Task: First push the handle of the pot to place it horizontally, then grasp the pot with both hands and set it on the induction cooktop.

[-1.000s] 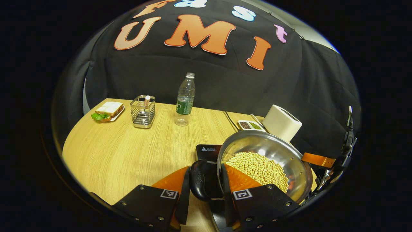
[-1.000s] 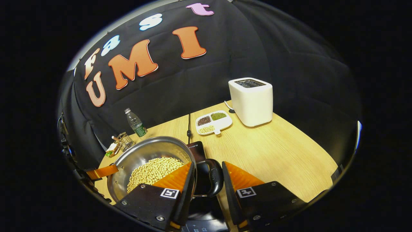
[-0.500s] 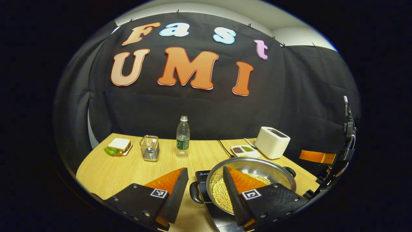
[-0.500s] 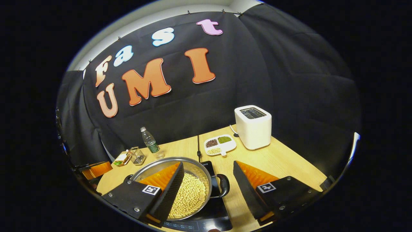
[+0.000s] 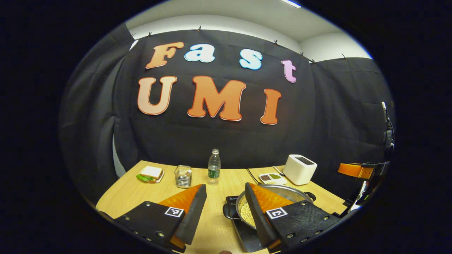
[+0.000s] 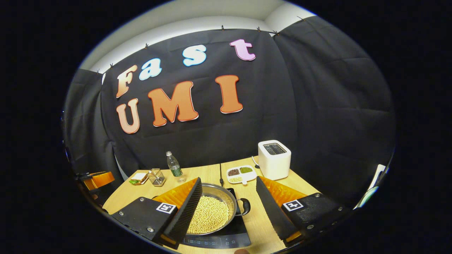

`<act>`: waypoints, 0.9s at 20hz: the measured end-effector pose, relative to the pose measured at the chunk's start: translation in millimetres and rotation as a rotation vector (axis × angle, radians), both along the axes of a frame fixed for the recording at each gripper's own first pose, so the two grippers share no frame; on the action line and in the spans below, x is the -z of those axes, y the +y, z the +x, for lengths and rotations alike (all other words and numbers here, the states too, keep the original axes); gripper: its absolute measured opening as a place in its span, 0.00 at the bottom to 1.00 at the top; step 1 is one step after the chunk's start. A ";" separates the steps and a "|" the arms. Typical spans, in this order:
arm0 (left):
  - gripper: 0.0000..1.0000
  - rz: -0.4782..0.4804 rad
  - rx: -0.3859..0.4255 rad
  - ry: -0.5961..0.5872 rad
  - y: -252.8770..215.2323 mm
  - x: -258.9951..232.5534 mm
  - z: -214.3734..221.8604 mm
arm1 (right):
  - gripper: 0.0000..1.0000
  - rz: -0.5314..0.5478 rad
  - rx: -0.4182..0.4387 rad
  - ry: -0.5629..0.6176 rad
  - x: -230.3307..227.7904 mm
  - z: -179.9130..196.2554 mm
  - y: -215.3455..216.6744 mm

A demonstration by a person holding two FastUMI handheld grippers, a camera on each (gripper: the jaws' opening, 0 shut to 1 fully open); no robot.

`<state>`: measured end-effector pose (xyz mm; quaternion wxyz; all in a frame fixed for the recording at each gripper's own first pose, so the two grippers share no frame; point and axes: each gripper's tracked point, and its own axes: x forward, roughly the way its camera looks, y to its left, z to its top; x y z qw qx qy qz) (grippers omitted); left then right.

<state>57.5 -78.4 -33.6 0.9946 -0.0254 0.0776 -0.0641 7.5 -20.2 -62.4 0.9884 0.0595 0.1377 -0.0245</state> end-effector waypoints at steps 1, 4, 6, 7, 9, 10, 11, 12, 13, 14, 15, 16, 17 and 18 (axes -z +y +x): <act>0.70 0.012 -0.027 -0.022 10.8 -18.2 -3.6 | 0.94 -0.018 0.002 -0.021 -15.9 -2.9 0.2; 0.94 0.064 -0.104 -0.115 41.5 -75.3 -16.0 | 0.94 -0.072 0.000 -0.088 -65.3 -12.7 4.7; 0.92 0.094 -0.128 -0.167 55.6 -108.6 -28.1 | 0.94 -0.090 -0.005 -0.126 -95.3 -20.4 8.1; 0.92 0.103 -0.138 -0.182 60.2 -119.9 -33.6 | 0.94 -0.087 -0.021 -0.141 -109.4 -26.0 13.5; 0.92 0.117 -0.162 -0.195 70.0 -135.4 -42.1 | 0.94 -0.086 -0.034 -0.163 -129.8 -31.2 16.9; 0.92 0.124 -0.180 -0.199 74.9 -140.3 -46.0 | 0.94 -0.098 -0.029 -0.177 -137.1 -31.9 14.9; 0.92 0.120 -0.194 -0.206 79.2 -146.0 -50.2 | 0.94 -0.113 -0.019 -0.192 -146.8 -31.2 11.3; 0.92 0.111 -0.196 -0.214 77.0 -149.4 -53.2 | 0.95 -0.124 -0.012 -0.205 -152.3 -32.0 8.2; 0.92 0.108 -0.192 -0.221 73.9 -151.8 -56.8 | 0.95 -0.122 -0.013 -0.213 -156.1 -34.3 8.6; 0.92 0.110 -0.193 -0.228 72.6 -153.7 -59.2 | 0.95 -0.116 -0.018 -0.211 -156.5 -35.1 9.6; 0.92 0.114 -0.193 -0.233 72.5 -155.1 -59.5 | 0.95 -0.111 -0.025 -0.204 -154.5 -34.4 10.3; 0.92 0.115 -0.197 -0.233 72.4 -155.2 -60.5 | 0.95 -0.109 -0.029 -0.198 -152.5 -33.7 9.3; 0.92 0.117 -0.203 -0.230 73.3 -154.7 -61.2 | 0.95 -0.108 -0.029 -0.194 -150.7 -32.4 5.3; 0.92 0.116 -0.206 -0.226 72.1 -154.0 -59.6 | 0.94 -0.107 -0.030 -0.190 -148.7 -31.0 3.0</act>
